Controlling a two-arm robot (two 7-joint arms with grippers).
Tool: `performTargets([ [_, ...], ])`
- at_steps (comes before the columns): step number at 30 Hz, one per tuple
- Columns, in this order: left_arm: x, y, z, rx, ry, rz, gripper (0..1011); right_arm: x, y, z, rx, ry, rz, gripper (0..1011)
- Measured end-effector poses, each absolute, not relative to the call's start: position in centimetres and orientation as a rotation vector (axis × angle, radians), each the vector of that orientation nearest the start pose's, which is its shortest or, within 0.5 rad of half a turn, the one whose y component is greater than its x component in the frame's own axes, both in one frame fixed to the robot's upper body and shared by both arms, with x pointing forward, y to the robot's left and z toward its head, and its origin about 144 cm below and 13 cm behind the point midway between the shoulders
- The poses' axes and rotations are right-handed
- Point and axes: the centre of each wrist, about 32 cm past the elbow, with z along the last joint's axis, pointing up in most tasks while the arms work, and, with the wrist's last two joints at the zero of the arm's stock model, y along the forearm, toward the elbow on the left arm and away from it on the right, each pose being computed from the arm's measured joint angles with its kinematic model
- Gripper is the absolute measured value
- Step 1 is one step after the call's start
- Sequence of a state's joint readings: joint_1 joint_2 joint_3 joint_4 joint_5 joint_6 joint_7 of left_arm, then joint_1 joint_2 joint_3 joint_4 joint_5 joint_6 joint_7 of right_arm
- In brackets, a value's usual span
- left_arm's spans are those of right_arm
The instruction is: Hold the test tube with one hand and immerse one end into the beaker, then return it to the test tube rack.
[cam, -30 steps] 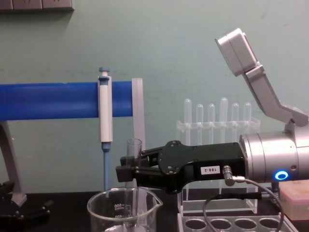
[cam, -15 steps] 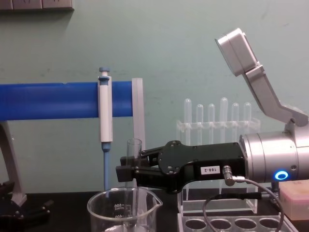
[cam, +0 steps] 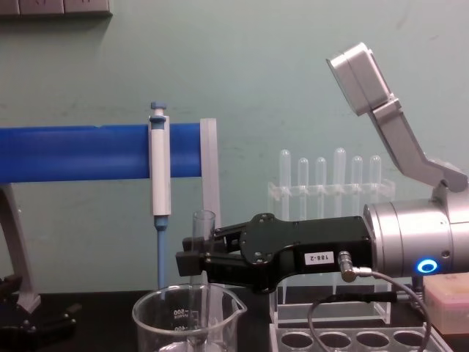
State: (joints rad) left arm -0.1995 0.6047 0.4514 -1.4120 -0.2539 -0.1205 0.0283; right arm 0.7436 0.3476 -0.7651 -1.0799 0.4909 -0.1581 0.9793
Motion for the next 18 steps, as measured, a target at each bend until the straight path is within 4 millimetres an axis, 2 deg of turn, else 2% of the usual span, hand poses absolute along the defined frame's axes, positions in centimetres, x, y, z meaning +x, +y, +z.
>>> performTargets([
  [18,48.86,30.97,113.98,0.304,-0.285,1.248,1000,61.4,-19.32,122.29,-0.136,-0.201,-0.141,226],
])
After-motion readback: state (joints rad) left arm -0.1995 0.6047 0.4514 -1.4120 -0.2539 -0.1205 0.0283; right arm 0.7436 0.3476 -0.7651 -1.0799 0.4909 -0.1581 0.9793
